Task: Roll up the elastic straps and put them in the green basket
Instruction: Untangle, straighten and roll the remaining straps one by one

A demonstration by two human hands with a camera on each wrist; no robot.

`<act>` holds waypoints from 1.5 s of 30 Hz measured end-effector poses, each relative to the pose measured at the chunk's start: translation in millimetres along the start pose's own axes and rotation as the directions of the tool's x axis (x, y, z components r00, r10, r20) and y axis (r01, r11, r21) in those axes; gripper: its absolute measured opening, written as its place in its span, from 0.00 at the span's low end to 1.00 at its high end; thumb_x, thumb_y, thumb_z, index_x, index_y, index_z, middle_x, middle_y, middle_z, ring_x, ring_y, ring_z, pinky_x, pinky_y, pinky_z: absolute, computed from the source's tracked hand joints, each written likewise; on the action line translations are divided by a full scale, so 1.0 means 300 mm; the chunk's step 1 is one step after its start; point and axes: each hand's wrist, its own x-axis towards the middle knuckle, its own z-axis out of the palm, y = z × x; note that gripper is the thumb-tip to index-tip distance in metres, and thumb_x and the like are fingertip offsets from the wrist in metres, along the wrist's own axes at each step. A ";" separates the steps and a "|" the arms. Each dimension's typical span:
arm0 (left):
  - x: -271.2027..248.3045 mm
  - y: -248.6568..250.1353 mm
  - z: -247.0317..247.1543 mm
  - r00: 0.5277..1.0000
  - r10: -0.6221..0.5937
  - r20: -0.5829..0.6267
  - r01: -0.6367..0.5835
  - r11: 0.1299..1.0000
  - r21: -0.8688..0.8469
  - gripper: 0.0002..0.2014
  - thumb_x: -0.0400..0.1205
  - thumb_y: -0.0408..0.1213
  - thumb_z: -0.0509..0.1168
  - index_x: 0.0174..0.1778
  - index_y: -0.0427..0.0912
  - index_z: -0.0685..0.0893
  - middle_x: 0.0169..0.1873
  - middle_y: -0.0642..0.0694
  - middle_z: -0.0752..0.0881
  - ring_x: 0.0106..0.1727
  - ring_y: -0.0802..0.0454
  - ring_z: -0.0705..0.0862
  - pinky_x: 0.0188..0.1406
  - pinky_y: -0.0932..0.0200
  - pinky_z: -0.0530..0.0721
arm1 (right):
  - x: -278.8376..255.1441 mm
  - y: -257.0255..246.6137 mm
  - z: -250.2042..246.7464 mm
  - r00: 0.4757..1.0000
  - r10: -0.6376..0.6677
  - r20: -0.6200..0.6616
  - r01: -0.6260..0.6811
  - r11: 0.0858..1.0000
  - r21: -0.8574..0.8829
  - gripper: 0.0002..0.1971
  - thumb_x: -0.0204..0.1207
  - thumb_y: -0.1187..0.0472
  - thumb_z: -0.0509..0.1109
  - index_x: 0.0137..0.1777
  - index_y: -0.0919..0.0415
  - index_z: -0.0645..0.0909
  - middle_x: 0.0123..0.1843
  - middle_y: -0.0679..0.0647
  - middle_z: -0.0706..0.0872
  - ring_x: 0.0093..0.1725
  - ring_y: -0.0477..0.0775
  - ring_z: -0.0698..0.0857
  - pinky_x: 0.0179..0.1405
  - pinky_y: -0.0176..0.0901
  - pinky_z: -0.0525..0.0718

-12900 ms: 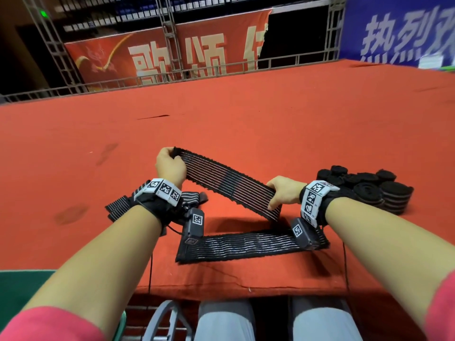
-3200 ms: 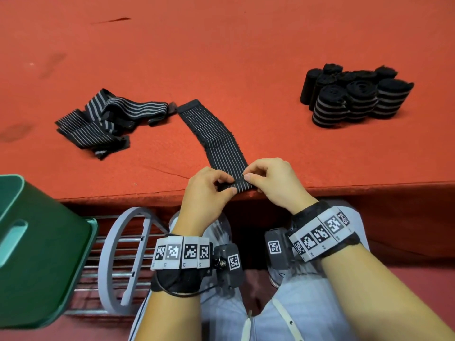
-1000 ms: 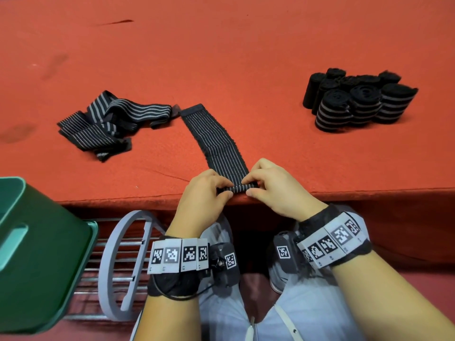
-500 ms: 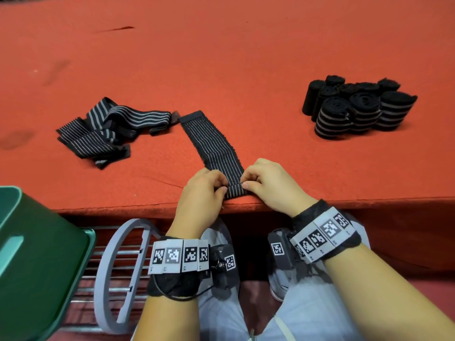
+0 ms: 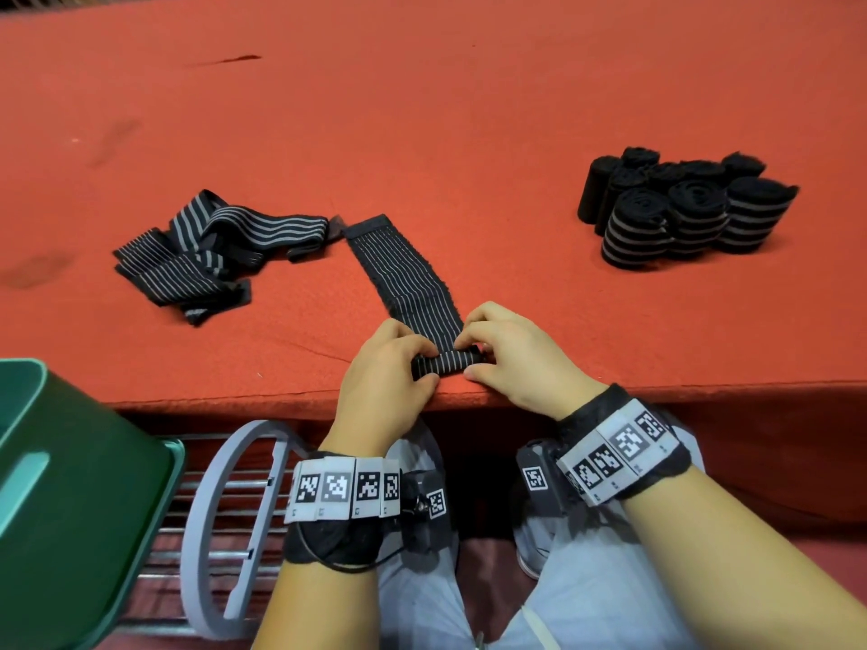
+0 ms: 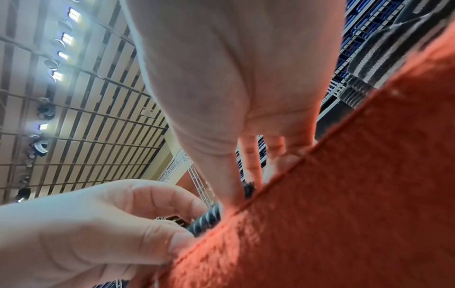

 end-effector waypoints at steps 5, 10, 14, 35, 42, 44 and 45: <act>0.004 0.014 -0.012 1.000 0.007 0.029 -0.009 0.998 0.060 0.13 0.76 0.42 0.74 0.56 0.53 0.85 0.50 0.57 0.78 0.53 0.54 0.80 0.52 0.54 0.80 | 0.019 -0.012 -0.009 0.998 -0.037 0.048 0.041 0.995 -0.093 0.13 0.76 0.56 0.76 0.59 0.50 0.84 0.59 0.42 0.80 0.58 0.48 0.77 0.61 0.54 0.80; -0.008 0.031 -0.029 0.999 0.005 0.047 -0.007 0.998 0.057 0.11 0.78 0.43 0.72 0.55 0.54 0.84 0.45 0.57 0.81 0.52 0.53 0.80 0.49 0.53 0.79 | 0.016 -0.014 -0.030 0.996 -0.042 0.081 0.048 0.997 -0.066 0.10 0.78 0.57 0.73 0.58 0.51 0.85 0.55 0.47 0.84 0.59 0.53 0.81 0.61 0.57 0.80; -0.021 0.035 -0.050 0.990 -0.019 0.137 0.021 1.000 -0.013 0.10 0.77 0.43 0.73 0.52 0.55 0.85 0.43 0.56 0.83 0.47 0.54 0.82 0.50 0.50 0.82 | -0.007 -0.017 -0.056 0.991 -0.045 0.128 0.045 0.999 0.003 0.09 0.78 0.58 0.74 0.57 0.50 0.85 0.54 0.45 0.87 0.57 0.49 0.83 0.60 0.53 0.80; -0.027 0.022 -0.064 0.973 -0.084 0.215 0.120 0.980 -0.161 0.02 0.81 0.36 0.71 0.46 0.48 0.86 0.41 0.52 0.80 0.40 0.54 0.80 0.46 0.46 0.86 | 0.016 -0.033 -0.044 0.976 -0.015 0.215 0.002 0.998 0.061 0.10 0.83 0.59 0.70 0.60 0.52 0.88 0.51 0.47 0.81 0.53 0.48 0.80 0.59 0.47 0.77; -0.024 0.018 -0.062 0.984 -0.074 0.165 0.103 0.979 -0.174 0.08 0.81 0.33 0.70 0.43 0.51 0.81 0.39 0.50 0.81 0.39 0.56 0.79 0.41 0.56 0.77 | 0.011 -0.037 -0.028 0.995 -0.006 0.095 -0.001 0.998 0.069 0.03 0.80 0.58 0.73 0.51 0.52 0.85 0.48 0.45 0.80 0.48 0.44 0.78 0.53 0.43 0.76; -0.022 0.016 -0.058 0.989 -0.080 0.128 0.097 0.985 -0.139 0.08 0.80 0.34 0.70 0.42 0.53 0.82 0.43 0.52 0.79 0.44 0.55 0.77 0.45 0.56 0.74 | 0.007 -0.035 -0.034 0.992 -0.024 0.123 0.016 0.998 0.068 0.07 0.77 0.56 0.76 0.54 0.52 0.86 0.51 0.45 0.79 0.46 0.39 0.75 0.51 0.37 0.73; -0.021 0.016 -0.057 0.990 -0.079 0.113 0.093 0.987 -0.130 0.08 0.80 0.34 0.70 0.42 0.54 0.82 0.43 0.52 0.78 0.45 0.55 0.77 0.47 0.55 0.74 | 0.005 -0.035 -0.038 0.989 -0.035 0.146 0.026 0.998 0.065 0.11 0.75 0.56 0.78 0.56 0.52 0.86 0.52 0.45 0.78 0.45 0.38 0.75 0.49 0.35 0.72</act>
